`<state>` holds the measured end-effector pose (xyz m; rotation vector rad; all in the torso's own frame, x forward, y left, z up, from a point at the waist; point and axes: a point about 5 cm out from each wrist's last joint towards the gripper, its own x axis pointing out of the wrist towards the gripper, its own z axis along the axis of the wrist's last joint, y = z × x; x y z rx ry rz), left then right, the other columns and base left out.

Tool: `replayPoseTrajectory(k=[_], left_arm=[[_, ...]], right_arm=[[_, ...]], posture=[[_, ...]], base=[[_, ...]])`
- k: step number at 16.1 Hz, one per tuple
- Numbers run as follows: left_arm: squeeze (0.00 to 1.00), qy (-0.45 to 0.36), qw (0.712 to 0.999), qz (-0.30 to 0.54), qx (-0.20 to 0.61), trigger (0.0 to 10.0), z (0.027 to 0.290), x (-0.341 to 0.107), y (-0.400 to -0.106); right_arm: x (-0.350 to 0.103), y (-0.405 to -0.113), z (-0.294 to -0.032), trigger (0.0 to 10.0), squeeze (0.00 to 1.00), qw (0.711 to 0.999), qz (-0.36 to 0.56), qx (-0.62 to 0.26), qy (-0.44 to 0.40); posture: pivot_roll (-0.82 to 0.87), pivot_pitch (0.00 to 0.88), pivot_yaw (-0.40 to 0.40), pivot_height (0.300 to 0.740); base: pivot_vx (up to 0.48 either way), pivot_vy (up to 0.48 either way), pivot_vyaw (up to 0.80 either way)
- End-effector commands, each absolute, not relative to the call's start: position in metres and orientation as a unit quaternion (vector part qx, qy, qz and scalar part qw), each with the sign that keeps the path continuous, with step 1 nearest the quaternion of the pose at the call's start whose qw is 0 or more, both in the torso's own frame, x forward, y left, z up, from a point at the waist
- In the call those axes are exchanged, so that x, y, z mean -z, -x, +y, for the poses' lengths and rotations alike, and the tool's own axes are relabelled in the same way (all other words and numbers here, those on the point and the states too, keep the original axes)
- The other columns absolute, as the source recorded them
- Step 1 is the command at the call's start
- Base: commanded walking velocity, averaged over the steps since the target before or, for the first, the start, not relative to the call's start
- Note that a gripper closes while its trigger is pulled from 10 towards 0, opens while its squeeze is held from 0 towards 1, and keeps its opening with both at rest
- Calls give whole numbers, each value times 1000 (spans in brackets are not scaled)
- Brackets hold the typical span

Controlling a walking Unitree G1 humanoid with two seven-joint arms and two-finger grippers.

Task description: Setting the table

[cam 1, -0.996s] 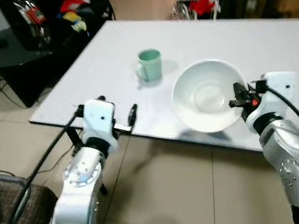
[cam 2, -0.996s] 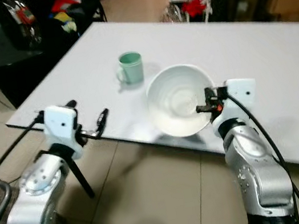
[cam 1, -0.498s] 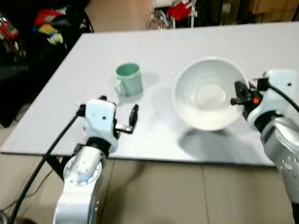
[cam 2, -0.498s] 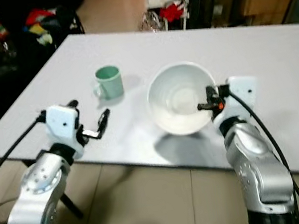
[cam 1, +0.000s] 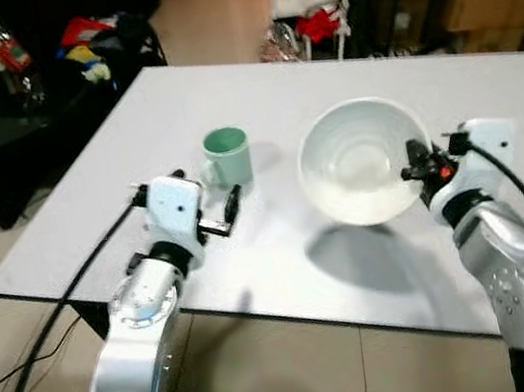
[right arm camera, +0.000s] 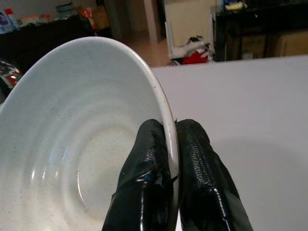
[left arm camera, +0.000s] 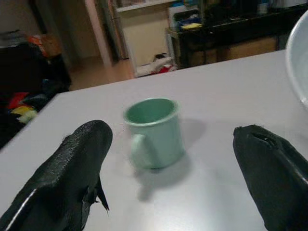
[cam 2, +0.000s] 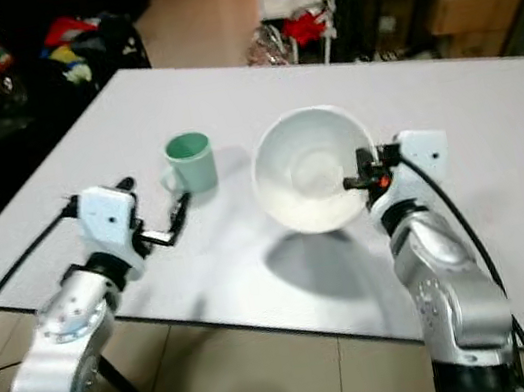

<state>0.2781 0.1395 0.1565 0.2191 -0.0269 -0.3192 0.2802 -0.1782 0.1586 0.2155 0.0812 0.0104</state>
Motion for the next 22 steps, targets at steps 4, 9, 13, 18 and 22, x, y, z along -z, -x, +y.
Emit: replayPoseTrajectory(k=[4, 9, 13, 18, 22], left_arm=[[0, -115, 983, -12, 142, 10000, 146, -157, -276], [0, -111, 984, -13, 136, 10000, 146, -155, -274], [0, -116, 984, -13, 134, 10000, 149, -156, -275], [0, -120, 981, -17, 152, 10000, 144, -158, -280], [0, -126, 967, -11, 222, 10000, 135, -159, -282]], right_arm=[[-165, -293, -173, 10000, 0, 991, 37, -28, -123], [-160, -307, -180, 10000, 0, 990, 51, -15, -131], [-155, -318, -182, 10000, 0, 988, 61, -6, -143], [-155, -330, -185, 10000, 0, 987, 77, -9, -143], [-147, -344, -185, 10000, 0, 981, 133, -20, -138]], posture=[[76, 0, -41, 740], [95, 0, -69, 740], [93, 0, -62, 740], [78, 0, -35, 740], [69, 0, -16, 740]], base=[[294, 0, 0], [289, 0, 0], [290, 0, 0], [232, 0, 0], [0, 0, 0]])
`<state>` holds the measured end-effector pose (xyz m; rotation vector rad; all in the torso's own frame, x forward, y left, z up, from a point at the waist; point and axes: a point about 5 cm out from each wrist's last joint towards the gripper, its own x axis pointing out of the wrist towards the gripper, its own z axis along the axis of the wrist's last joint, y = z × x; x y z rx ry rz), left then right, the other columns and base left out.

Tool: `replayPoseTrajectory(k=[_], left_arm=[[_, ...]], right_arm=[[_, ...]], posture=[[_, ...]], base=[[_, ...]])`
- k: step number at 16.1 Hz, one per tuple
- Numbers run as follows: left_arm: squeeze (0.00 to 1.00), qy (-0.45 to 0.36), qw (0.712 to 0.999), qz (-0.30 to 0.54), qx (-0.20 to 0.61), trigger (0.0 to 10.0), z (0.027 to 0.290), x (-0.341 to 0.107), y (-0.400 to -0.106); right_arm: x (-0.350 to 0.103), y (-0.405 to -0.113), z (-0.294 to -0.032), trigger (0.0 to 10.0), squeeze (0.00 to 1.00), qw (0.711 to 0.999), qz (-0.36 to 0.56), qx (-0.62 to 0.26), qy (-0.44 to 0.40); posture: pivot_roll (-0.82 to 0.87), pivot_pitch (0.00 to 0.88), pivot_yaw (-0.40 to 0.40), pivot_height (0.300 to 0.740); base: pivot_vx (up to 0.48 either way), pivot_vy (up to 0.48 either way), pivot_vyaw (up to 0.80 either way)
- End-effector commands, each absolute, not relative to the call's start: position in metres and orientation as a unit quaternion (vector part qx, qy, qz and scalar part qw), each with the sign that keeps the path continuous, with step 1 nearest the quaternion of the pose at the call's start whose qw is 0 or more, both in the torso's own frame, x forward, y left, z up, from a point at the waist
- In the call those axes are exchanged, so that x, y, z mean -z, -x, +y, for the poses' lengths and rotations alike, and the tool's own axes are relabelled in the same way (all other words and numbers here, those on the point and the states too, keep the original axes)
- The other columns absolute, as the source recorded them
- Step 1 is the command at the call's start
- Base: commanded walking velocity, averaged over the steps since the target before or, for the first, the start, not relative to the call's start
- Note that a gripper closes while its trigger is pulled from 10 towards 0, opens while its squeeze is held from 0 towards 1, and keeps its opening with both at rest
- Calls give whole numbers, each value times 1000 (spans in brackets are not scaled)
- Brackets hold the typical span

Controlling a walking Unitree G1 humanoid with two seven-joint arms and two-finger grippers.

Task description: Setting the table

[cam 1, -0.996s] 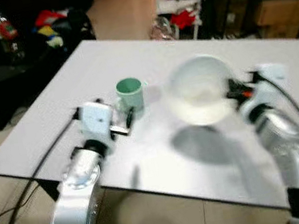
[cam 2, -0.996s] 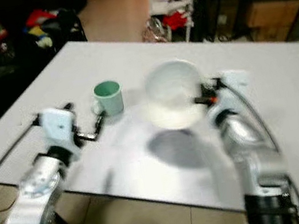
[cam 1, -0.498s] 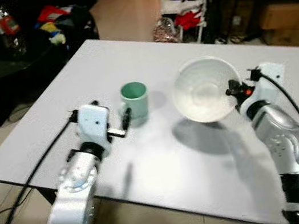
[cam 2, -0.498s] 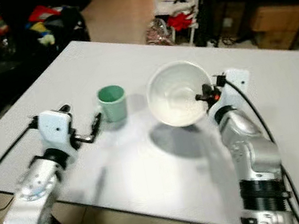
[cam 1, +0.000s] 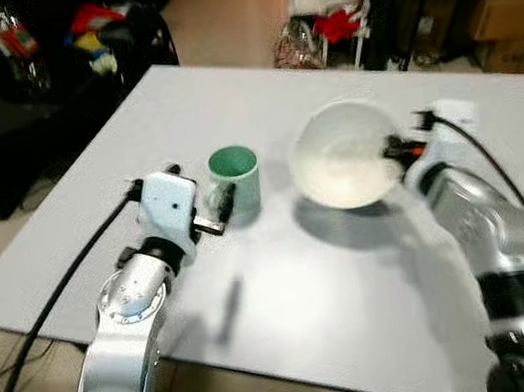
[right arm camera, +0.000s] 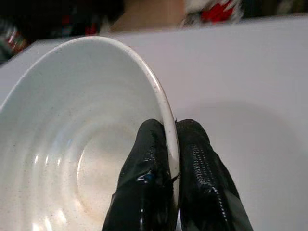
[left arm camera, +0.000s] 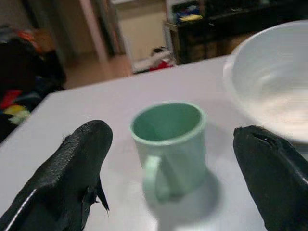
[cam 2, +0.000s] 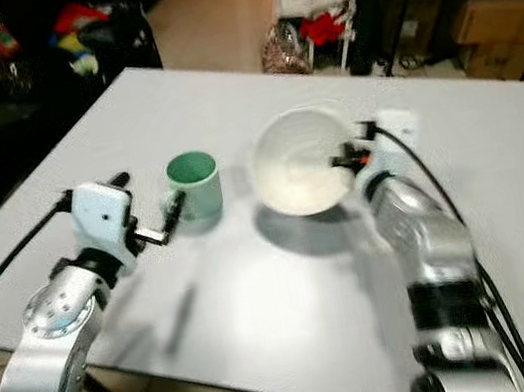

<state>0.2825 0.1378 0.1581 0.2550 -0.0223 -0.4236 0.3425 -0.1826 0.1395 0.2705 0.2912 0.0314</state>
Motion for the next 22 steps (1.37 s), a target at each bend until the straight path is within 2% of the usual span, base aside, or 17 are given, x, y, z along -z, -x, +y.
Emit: replayPoseTrajectory(k=[1, 5, 8, 13, 22], left_arm=[[0, -127, 963, -8, 238, 10000, 132, -159, -282], [0, -141, 936, 23, 322, 10000, 122, -151, -273], [0, -152, 912, 60, 377, 10000, 119, -142, -262], [0, -143, 908, 75, 387, 10000, 118, -142, -262], [0, -144, 906, 91, 387, 10000, 121, -142, -260]], right_arm=[[-146, -348, -184, 10000, 0, 978, 152, -23, -144], [-144, -364, -178, 10000, 0, 960, 216, -47, -172], [-136, -368, -181, 10000, 0, 949, 242, -25, -199], [-132, -376, -186, 10000, 0, 929, 250, -3, -273], [-130, -382, -176, 10000, 0, 917, 268, -13, -295]], posture=[[65, 0, -13, 740], [71, 0, -13, 740], [77, 0, -18, 740], [72, 0, -3, 740], [83, 0, -13, 740]], base=[[0, 0, 0], [0, 0, 0], [0, 0, 0], [0, 0, 0], [0, 0, 0]])
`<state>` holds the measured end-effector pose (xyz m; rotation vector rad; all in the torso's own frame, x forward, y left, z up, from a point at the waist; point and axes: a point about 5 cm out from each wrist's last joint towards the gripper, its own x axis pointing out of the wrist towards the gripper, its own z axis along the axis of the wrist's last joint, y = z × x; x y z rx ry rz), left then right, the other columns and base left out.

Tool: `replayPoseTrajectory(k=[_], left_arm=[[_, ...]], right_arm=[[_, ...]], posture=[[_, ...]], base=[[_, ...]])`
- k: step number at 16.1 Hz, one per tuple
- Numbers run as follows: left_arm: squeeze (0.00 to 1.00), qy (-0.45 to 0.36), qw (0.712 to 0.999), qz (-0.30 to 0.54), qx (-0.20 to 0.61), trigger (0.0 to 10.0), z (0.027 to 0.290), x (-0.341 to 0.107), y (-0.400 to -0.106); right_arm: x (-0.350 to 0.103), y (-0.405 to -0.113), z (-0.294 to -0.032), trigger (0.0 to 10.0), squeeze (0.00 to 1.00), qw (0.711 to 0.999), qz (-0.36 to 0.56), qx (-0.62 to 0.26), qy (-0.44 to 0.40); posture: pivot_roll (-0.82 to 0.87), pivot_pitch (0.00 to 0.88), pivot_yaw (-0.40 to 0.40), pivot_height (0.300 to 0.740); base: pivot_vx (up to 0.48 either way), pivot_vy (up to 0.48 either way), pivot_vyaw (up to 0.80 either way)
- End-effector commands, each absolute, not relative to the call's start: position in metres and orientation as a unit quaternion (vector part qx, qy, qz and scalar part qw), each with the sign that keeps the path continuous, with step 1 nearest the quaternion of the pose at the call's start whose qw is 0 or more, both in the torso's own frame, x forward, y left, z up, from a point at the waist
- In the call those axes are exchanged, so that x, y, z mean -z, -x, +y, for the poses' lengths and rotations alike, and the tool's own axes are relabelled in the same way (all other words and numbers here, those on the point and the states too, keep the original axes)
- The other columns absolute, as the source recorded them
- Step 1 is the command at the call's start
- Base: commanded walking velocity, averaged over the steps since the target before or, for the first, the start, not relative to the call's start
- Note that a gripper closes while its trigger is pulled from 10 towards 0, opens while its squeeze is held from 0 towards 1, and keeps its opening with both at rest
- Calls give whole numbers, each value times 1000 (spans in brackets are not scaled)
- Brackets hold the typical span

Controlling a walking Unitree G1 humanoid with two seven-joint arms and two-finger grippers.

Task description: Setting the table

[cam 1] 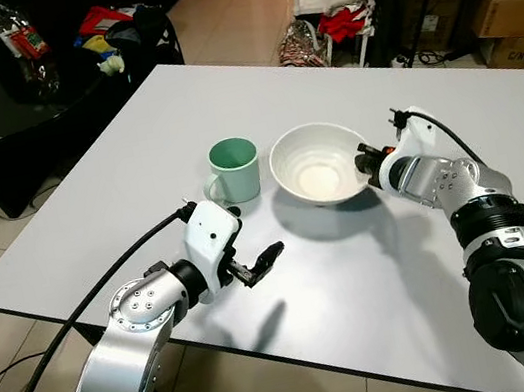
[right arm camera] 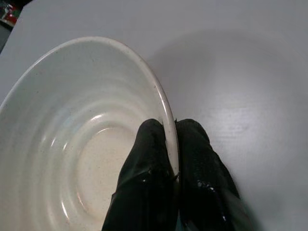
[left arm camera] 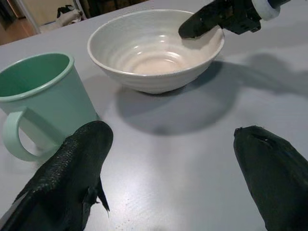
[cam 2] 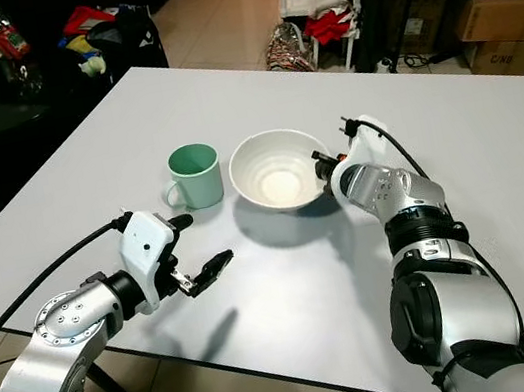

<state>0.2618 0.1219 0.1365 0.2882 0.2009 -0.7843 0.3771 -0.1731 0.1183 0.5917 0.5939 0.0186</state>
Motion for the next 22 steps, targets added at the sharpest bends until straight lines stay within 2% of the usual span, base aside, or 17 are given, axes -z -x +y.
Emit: replayPoseTrajectory(k=[1, 9, 10, 11, 12, 13, 14, 18, 22], left_arm=[[0, -140, 906, 94, 388, 10000, 121, -141, -260], [0, -146, 903, 101, 392, 10000, 120, -140, -261], [0, -147, 903, 101, 390, 10000, 121, -140, -261], [0, -148, 903, 102, 389, 10000, 121, -140, -261], [0, -150, 903, 102, 389, 10000, 122, -140, -262], [0, -151, 903, 102, 389, 10000, 122, -140, -262], [0, -150, 903, 102, 389, 10000, 122, -140, -262], [0, -152, 903, 101, 389, 10000, 122, -140, -263], [0, -159, 901, 96, 391, 10000, 124, -143, -264]], right_arm=[[-128, -380, -176, 10000, 0, 915, 279, -19, -290], [-123, -379, -175, 10000, 0, 910, 288, -26, -297], [-122, -379, -174, 10000, 255, 910, 288, -28, -297], [-122, -379, -173, 10000, 255, 909, 288, -29, -299], [-122, -379, -172, 10000, 431, 908, 289, -33, -300], [-122, -379, -172, 10000, 431, 908, 290, -34, -301], [-121, -378, -170, 10000, 992, 905, 294, -40, -304], [-124, -378, -171, 10000, 1000, 905, 293, -48, -304], [-137, -372, -184, 10000, 1000, 913, 284, -66, -285]], posture=[[81, 0, -11, 740], [83, 0, -8, 740], [85, 0, -8, 740], [85, 0, -8, 740], [86, 0, -10, 740], [86, 0, -10, 740], [85, 0, -9, 740], [81, 0, -4, 740], [76, 0, 10, 740]], base=[[0, 0, 0], [0, 0, 0], [0, 0, 0], [0, 0, 0], [0, 0, 0], [0, 0, 0], [0, 0, 0], [0, 0, 0], [0, 0, 0]])
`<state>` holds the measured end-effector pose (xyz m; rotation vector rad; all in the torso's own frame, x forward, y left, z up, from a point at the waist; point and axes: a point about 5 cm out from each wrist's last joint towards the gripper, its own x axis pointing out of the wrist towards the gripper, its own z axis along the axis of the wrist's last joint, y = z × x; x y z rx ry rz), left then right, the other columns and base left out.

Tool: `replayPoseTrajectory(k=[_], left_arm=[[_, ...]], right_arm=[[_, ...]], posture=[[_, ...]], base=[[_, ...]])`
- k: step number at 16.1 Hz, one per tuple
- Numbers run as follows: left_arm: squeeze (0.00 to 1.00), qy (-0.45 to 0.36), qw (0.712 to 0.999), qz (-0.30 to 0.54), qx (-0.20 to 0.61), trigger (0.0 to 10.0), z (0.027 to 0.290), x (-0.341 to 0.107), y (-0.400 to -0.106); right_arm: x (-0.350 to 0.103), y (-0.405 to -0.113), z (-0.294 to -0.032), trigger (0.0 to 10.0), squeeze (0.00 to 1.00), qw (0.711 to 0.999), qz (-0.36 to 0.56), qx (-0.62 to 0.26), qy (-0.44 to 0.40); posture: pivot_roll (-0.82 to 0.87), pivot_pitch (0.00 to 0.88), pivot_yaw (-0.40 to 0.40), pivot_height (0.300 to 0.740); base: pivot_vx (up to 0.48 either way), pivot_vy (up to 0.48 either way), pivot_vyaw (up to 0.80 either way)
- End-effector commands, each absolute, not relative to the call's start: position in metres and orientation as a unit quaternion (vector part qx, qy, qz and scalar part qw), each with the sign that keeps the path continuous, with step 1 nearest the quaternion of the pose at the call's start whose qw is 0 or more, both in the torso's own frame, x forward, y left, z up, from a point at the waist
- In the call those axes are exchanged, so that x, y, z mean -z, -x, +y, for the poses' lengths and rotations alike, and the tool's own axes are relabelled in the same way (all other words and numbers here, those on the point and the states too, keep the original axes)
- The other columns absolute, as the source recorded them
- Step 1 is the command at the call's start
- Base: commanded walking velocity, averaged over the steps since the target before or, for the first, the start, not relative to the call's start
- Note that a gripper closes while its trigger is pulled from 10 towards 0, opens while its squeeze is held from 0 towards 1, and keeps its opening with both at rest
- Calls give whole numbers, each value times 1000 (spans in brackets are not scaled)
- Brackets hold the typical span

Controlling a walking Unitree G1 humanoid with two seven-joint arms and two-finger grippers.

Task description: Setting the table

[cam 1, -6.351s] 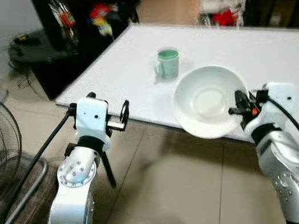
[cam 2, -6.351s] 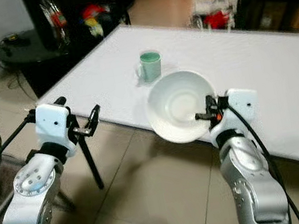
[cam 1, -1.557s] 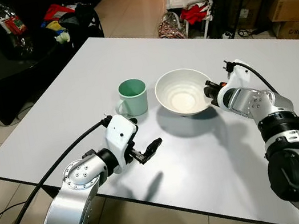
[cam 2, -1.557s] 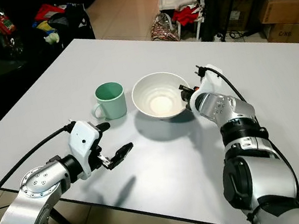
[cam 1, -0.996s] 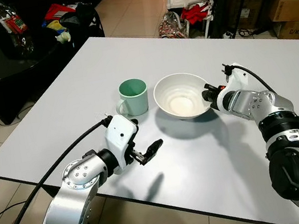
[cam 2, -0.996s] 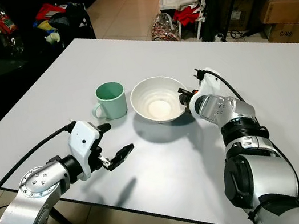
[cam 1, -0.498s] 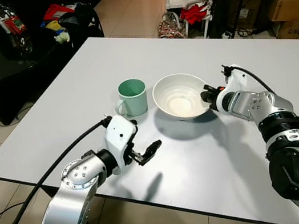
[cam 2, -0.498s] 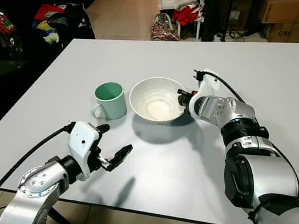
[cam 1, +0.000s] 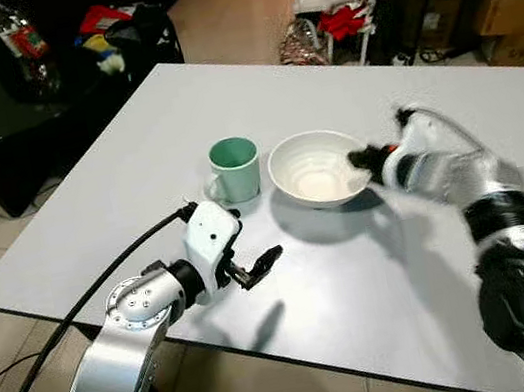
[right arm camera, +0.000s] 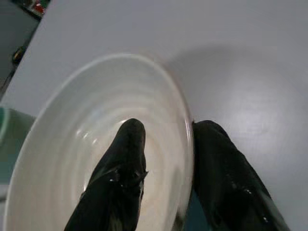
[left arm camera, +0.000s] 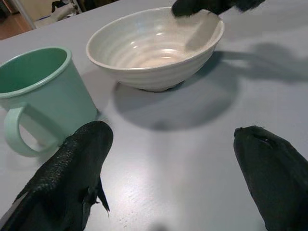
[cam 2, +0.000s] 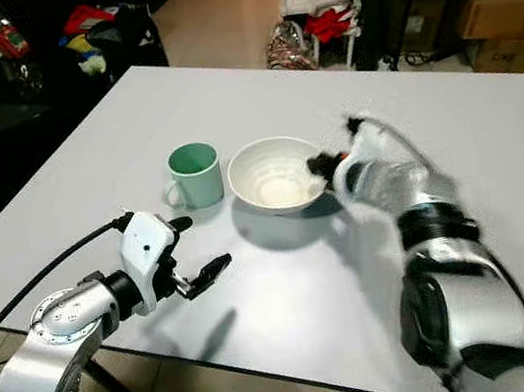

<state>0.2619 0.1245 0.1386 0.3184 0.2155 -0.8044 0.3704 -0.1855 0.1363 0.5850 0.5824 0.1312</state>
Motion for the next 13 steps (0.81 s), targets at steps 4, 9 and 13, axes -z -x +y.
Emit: replayPoseTrajectory(k=[4, 9, 13], left_arm=[[0, -150, 904, 93, 389, 10000, 133, -148, -265], [0, -129, 931, 79, 333, 10000, 145, -156, -261], [0, -106, 958, 52, 261, 10000, 145, -157, -257]], right_arm=[[-157, -344, -199, 10000, 1000, 920, 267, -110, -266], [-202, -294, -194, 10000, 1000, 993, 21, -94, -71], [-194, -269, -170, 10000, 1000, 994, -6, -96, -47]], posture=[[58, 0, 42, 740], [38, 0, 90, 740], [21, 0, 103, 740]], base=[[0, 0, 0], [0, 0, 0], [0, 0, 600]])
